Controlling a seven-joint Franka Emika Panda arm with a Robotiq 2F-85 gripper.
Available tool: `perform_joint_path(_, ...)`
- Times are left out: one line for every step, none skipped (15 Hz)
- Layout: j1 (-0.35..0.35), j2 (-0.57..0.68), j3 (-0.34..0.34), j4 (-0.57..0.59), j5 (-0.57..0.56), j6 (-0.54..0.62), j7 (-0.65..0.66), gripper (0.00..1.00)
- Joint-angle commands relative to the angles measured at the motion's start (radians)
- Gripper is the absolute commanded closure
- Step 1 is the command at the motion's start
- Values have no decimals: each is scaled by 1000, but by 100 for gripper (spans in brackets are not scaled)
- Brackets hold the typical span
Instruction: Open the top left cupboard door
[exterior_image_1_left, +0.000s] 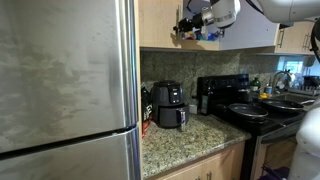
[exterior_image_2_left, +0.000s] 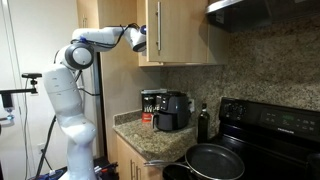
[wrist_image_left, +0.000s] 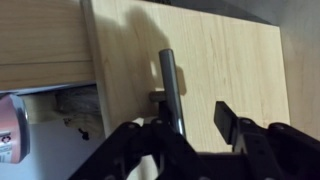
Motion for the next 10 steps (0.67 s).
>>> perform_joint_path(45,-45,27,-119,86,81,-101,80)
perform_joint_path(48,-49,28,-132,100,101,-120,86)
perform_joint_path(52,-55,30,-143,112,123,-133,93)
perform_joint_path(56,-58,32,-153,123,145,-145,98)
perform_joint_path(55,-62,38,-164,117,165,-131,100)
perform_joint_path(57,-69,41,-176,112,160,-128,98)
perform_joint_path(60,-77,38,-184,115,118,-97,96)
perform_joint_path(64,-80,40,-189,124,126,-99,96)
perform_joint_path(69,-83,43,-192,132,131,-100,96)
perform_joint_path(72,-91,46,-199,136,135,-100,96)
